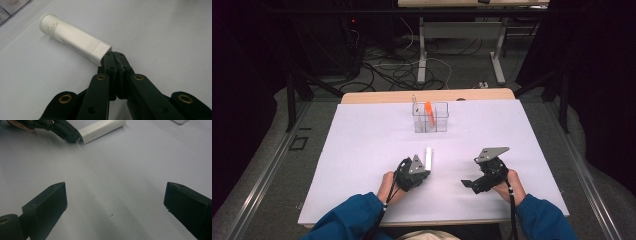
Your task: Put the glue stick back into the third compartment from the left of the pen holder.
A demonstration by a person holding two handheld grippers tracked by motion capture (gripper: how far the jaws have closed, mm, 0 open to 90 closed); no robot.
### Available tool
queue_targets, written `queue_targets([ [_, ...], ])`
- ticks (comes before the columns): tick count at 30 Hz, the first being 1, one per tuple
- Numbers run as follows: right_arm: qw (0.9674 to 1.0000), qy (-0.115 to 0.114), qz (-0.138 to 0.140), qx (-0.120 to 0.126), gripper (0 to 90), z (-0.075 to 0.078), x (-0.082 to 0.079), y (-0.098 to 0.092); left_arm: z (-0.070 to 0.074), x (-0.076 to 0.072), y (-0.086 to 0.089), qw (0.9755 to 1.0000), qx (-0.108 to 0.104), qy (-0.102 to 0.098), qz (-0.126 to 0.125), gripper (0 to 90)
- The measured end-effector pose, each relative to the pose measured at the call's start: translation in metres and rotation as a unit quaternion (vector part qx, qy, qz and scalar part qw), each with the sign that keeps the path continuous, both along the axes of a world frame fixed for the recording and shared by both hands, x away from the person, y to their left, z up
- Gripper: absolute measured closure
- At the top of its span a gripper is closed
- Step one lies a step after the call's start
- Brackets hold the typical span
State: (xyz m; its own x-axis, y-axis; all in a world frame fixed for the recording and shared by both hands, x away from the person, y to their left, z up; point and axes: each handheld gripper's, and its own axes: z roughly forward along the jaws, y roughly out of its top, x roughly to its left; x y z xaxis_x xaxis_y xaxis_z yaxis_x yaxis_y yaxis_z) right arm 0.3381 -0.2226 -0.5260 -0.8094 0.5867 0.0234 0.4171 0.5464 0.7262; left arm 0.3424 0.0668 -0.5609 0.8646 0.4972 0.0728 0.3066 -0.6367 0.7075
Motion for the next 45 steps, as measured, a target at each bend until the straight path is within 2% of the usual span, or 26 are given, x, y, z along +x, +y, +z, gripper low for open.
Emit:
queue_targets([
  [4,1.0,-0.001,0.0,0.002,4.1,-0.0004,0.0,0.0001,-0.0003,-0.0007,0.0001,1.0,-0.002,-0.006,0.006,89.5],
  [6,1.0,-0.002,0.0,0.005,4.1,-0.001,0.0002,0.0005,-0.0003,0.0006,0.0004,1.0,0.001,0.0,0.005,89.5],
  [9,1.0,-0.002,0.0,0.005,4.0,-0.0011,0.0003,0.0005,-0.0013,0.0007,-0.0013,0.9999,-0.001,-0.009,0.009,89.5],
  [11,1.0,-0.002,0.0,0.005,4.1,-0.0013,0.0006,0.0005,-0.0008,0.0004,-0.0021,0.9999,0.001,-0.003,0.01,89.5],
  [14,1.0,0.004,0.002,-0.002,4.1,-0.0003,0.0003,0.0002,-0.0021,0.0005,-0.0039,0.9998,-0.003,-0.011,0.013,89.5],
  [16,1.0,0.003,0.003,-0.002,4.1,-0.0003,0.0004,0.0003,-0.0013,0.001,-0.0041,0.9999,0.0,-0.005,0.012,89.5],
  [31,1.0,0.001,0.002,0.001,4.1,-0.0008,0.0004,0.0003,-0.0007,0.002,-0.0024,0.9998,0.001,-0.004,0.018,89.5],
  [45,1.0,0.003,0.002,-0.002,4.1,-0.0003,0.0001,0.0001,0.0011,0.0051,0.0023,0.9991,-0.002,-0.013,0.041,89.6],
])
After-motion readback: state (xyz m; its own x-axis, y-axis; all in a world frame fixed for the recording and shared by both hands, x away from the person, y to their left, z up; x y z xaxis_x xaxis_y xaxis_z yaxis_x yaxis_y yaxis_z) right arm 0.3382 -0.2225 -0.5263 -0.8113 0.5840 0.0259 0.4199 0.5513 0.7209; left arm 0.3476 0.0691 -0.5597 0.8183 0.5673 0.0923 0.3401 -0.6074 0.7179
